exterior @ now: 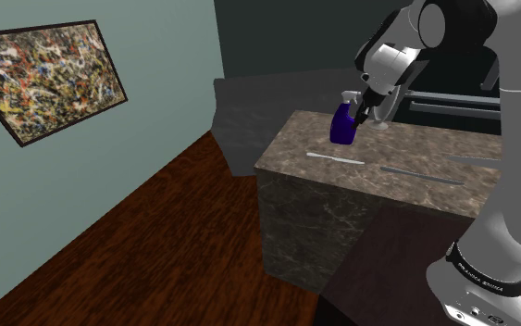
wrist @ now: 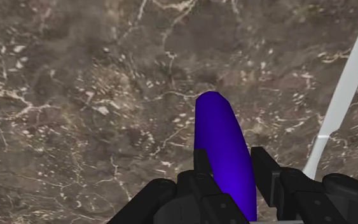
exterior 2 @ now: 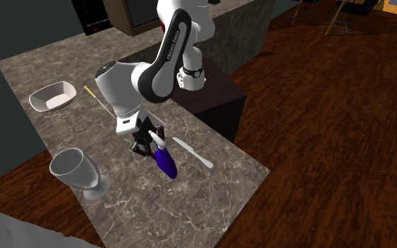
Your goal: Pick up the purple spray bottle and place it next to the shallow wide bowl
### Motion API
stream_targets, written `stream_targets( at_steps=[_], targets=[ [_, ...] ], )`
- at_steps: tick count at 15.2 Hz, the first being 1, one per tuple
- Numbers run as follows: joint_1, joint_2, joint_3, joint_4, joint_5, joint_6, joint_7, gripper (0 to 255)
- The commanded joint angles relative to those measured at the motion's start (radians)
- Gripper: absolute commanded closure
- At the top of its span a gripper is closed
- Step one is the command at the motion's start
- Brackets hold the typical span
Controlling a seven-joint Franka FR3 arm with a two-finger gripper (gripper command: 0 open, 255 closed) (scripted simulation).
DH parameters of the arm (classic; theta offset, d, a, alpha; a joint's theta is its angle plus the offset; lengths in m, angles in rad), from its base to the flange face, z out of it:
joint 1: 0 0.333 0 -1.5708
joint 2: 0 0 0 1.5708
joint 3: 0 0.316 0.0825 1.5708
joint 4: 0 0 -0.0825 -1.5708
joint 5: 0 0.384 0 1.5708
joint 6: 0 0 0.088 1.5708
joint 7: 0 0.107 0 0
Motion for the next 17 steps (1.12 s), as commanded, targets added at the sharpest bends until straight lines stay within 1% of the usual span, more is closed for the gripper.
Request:
stream_targets(
  at_steps=[1, 6, 17],
  targets=[
    [0.0, 0.0, 0.0, 0.0, 0.0, 0.0, 0.0, 255],
    [0.0, 0.0, 0.0, 0.0, 0.0, 0.0, 0.0, 255],
    [0.059, -0.101, -0.072, 0.023, -0.129, -0.064, 0.106, 255]
  ],
)
